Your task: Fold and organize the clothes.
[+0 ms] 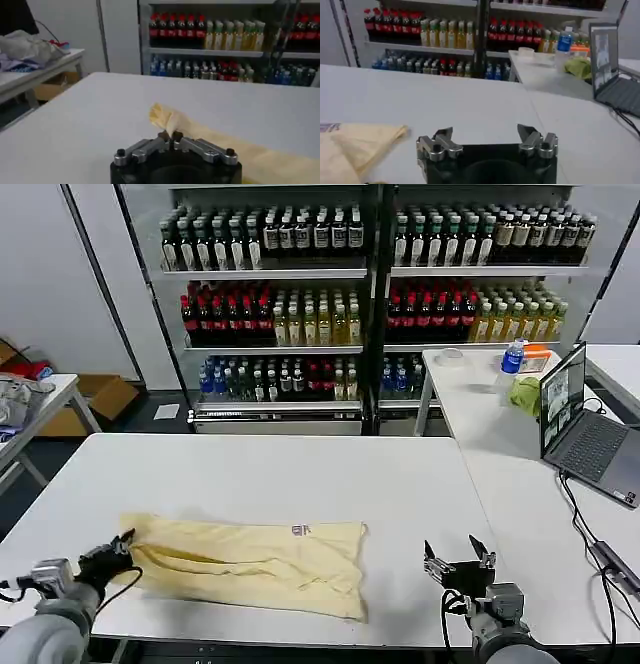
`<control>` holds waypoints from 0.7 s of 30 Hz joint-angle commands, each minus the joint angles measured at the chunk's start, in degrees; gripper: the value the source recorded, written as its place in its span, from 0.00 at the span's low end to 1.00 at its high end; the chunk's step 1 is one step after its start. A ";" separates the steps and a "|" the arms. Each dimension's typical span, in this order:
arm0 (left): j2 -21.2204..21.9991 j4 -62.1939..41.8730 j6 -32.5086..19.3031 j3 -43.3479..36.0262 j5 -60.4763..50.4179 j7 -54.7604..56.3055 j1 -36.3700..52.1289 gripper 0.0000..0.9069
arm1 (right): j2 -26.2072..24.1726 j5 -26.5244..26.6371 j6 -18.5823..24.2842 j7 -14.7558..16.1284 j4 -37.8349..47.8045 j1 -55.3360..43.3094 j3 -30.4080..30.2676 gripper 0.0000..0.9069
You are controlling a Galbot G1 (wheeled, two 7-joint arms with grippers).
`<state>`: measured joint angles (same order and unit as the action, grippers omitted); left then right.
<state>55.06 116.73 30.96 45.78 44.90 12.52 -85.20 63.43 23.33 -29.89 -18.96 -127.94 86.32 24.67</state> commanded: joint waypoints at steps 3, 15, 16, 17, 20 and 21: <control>1.81 11.38 1.90 0.68 23.67 3.26 0.72 0.01 | -0.49 0.10 0.06 0.07 0.27 -0.23 -0.12 1.00; 16.48 14.28 0.29 -15.22 26.91 5.53 2.97 0.01 | -1.39 0.20 0.08 0.13 1.47 -1.31 -1.04 1.00; 16.78 14.07 0.20 -15.82 26.68 5.75 3.17 0.01 | -1.57 0.39 0.09 0.12 1.62 -1.45 -0.96 1.00; 17.76 13.59 0.16 -17.34 26.33 6.09 3.88 0.01 | -1.75 0.69 0.10 0.12 1.76 -1.63 -0.87 1.00; 19.40 11.98 0.14 -20.34 23.72 6.89 5.67 0.01 | -2.23 1.21 0.09 0.12 2.08 -2.08 -0.76 1.00; 19.89 11.43 0.14 -21.63 22.93 7.22 6.41 0.01 | -2.32 1.39 0.09 0.10 2.19 -2.26 -0.78 1.00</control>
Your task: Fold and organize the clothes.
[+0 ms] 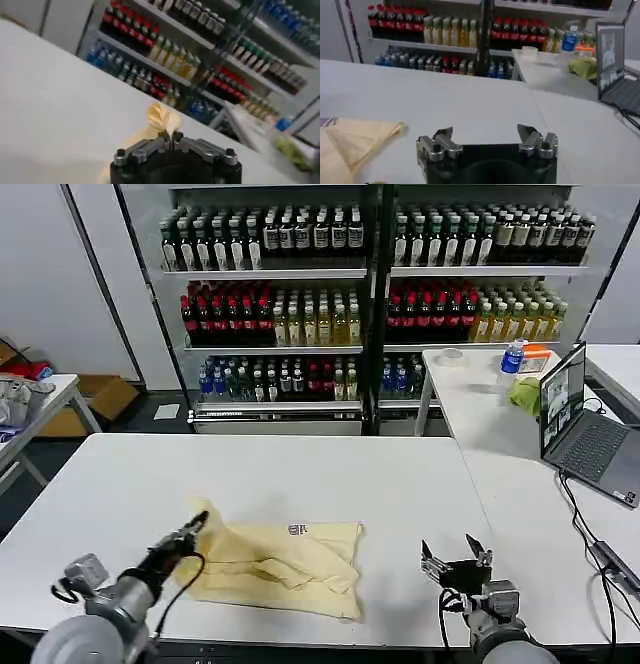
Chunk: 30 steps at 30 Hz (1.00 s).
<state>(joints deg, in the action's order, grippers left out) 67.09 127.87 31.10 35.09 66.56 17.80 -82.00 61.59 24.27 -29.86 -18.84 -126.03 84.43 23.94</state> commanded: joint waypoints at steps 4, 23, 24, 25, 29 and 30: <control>9.16 -1.42 -0.36 -14.94 -0.86 2.63 4.65 0.01 | -0.68 0.92 0.04 -0.04 0.66 -1.08 -0.16 1.00; 13.56 -10.35 -0.43 -24.86 -11.34 0.15 9.20 1.00 | -1.63 2.53 0.31 0.11 0.99 -1.94 0.02 1.00; 13.55 -10.02 -0.67 -24.58 -11.29 -0.31 9.14 1.00 | -1.60 2.51 0.34 0.11 1.01 -1.93 0.05 1.00; 13.53 -9.73 -0.97 -24.30 -11.15 -0.70 9.09 1.00 | -1.56 2.50 0.36 0.12 1.01 -1.93 0.04 1.00; 13.46 -8.08 -2.40 -23.34 -10.53 -3.29 8.00 1.00 | -1.24 2.29 0.57 0.18 1.14 -1.89 -0.14 1.00; 13.48 -7.31 -2.51 -23.23 -10.28 -3.65 7.36 1.00 | -1.18 2.10 0.75 0.19 1.39 -1.97 -0.31 1.00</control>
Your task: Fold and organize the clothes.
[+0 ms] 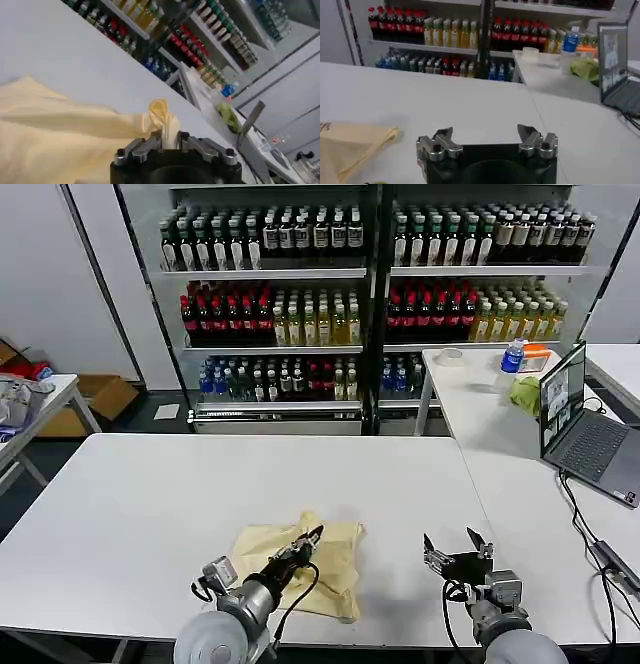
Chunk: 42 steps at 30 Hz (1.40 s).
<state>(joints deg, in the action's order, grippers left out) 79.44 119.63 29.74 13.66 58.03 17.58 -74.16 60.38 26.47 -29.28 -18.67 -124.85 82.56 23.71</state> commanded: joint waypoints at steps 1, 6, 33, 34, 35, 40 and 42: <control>1.16 2.41 -1.26 -1.46 -1.28 -3.62 -1.31 1.00 | 0.04 -0.16 0.24 0.02 0.31 -0.17 -0.16 1.00; 0.61 7.29 -1.95 2.39 1.26 -4.22 -6.10 1.00 | 0.35 -0.15 0.21 0.00 -0.10 -0.12 -0.07 1.00; -10.61 -6.13 2.16 18.88 -9.59 -4.93 -8.73 1.00 | 2.16 -1.35 -0.13 -0.10 -1.60 1.58 0.85 1.00; -10.46 -6.07 2.22 18.59 -9.33 -4.96 -8.69 1.00 | 2.11 -1.35 -0.12 -0.10 -1.71 1.66 0.97 1.00; -10.27 -6.02 2.26 18.18 -9.24 -5.02 -8.63 1.00 | 2.02 -1.34 -0.13 -0.10 -1.79 1.78 1.09 1.00; -8.97 -5.57 3.22 16.51 -7.26 -5.15 -7.67 1.00 | 1.88 -1.26 -0.24 -0.17 -2.00 1.79 1.42 1.00; -8.53 -5.66 3.26 15.75 -7.10 -5.20 -6.98 1.00 | 1.91 -1.26 -0.37 -0.22 -2.20 1.84 1.36 1.00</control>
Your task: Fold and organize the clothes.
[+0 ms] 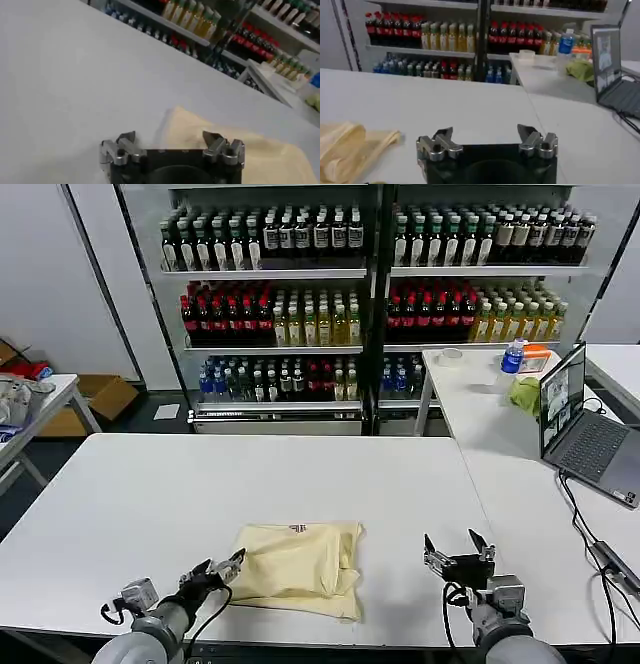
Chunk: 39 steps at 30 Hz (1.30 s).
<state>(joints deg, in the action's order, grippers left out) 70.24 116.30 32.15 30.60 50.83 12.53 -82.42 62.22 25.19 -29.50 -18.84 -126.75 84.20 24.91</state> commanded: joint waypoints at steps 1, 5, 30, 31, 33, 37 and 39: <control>0.82 -2.36 0.84 -1.26 0.30 -0.14 1.39 1.00 | 0.07 0.02 -0.16 -0.06 -0.34 0.20 0.13 1.00; 1.65 -3.58 0.63 -2.77 0.21 -0.31 2.81 1.00 | 0.14 -0.02 -0.26 -0.15 -0.39 0.19 0.05 1.00; 5.74 -1.70 -1.73 -2.25 6.83 -1.51 2.76 0.01 | 0.27 -0.02 -0.39 -0.34 -0.30 0.11 -0.08 1.00; 5.91 -1.54 -1.75 -1.95 7.52 -1.56 2.75 0.01 | 0.33 -0.02 -0.41 -0.35 -0.31 0.11 -0.11 1.00; 6.09 -1.20 -1.74 -1.37 8.71 -1.55 2.62 0.01 | 0.37 -0.01 -0.43 -0.37 -0.35 0.12 -0.10 1.00; 5.78 -0.14 -1.58 0.98 12.53 -1.58 2.08 0.01 | 0.26 0.09 -0.45 -0.36 -0.35 0.15 0.31 1.00; 4.89 0.48 -1.45 3.02 14.02 -1.53 1.72 0.01 | 0.15 0.17 -0.44 -0.36 -0.40 0.08 0.65 1.00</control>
<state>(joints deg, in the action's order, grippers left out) 75.72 115.47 30.71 29.58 58.07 11.02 -80.46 62.45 25.28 -29.93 -19.20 -127.15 84.33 25.21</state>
